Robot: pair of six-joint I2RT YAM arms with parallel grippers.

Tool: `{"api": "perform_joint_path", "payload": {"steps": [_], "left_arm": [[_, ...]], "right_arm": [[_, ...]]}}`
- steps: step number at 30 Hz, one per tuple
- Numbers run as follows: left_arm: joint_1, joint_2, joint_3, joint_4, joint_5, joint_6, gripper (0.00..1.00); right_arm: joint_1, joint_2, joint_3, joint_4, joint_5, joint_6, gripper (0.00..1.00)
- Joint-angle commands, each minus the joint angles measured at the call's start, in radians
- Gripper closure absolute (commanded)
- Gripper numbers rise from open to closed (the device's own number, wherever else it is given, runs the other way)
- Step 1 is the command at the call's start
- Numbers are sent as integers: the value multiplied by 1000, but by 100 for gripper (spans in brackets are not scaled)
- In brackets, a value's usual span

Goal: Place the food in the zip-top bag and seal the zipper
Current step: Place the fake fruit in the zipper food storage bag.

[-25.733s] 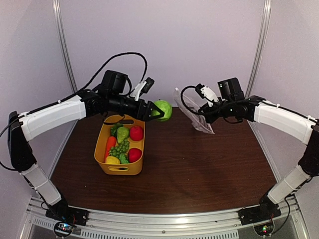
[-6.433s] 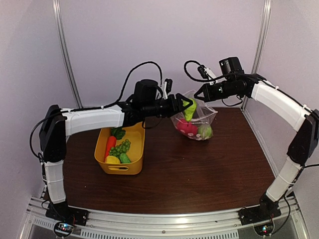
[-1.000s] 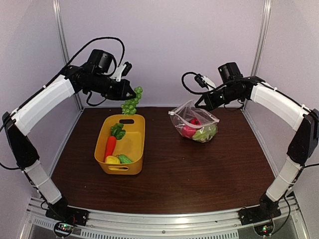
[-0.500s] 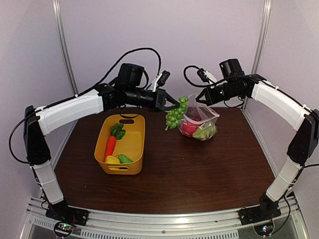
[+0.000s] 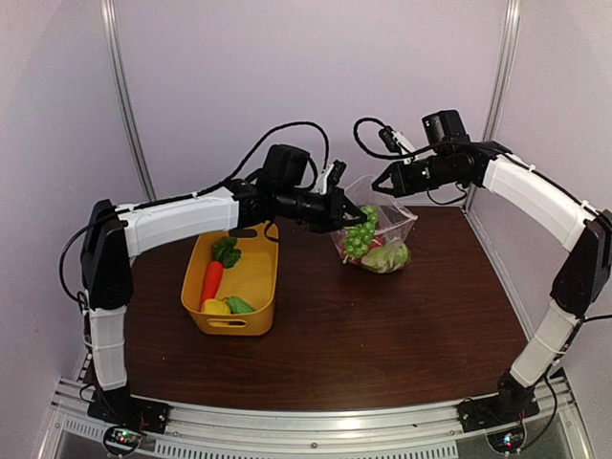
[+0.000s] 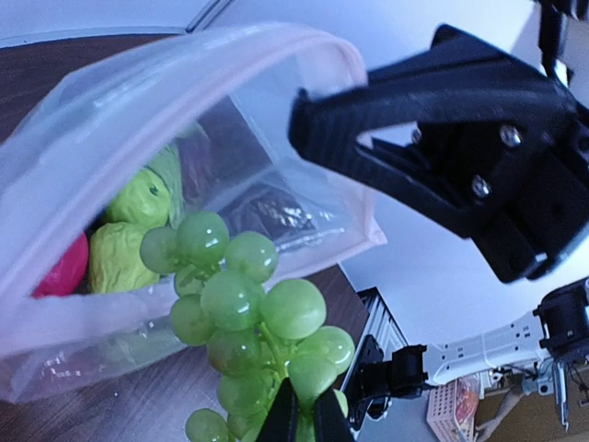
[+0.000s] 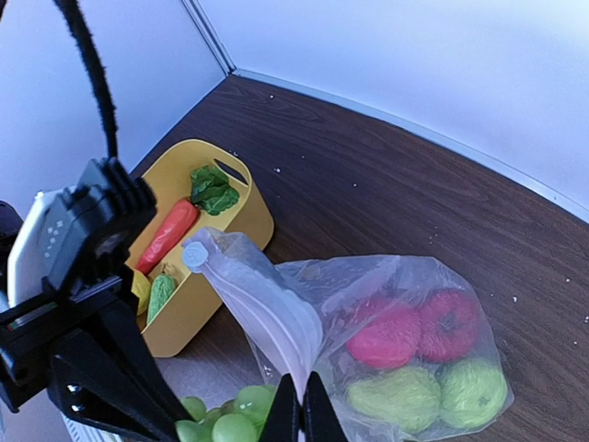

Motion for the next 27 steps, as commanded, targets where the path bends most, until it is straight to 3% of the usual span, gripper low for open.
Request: {"api": "perform_joint_path", "payload": {"steps": [1,9,15,21,27], "left_arm": [[4,34,24,152,-103,-184,100],[15,35,-53,357,-285,-402,100],[16,65,-41,344,-418,-480,100],[16,101,-92,404,-444,-608,100],[15,108,-89,407,-463,-627,100]], "right_arm": [[5,-29,-11,51,-71,34,100],[33,-50,-63,67,-131,32,100],[58,-64,-81,89,-213,46,100],[57,-59,-63,124,-278,103,100],[58,-40,-66,139,-294,120,100]]}}
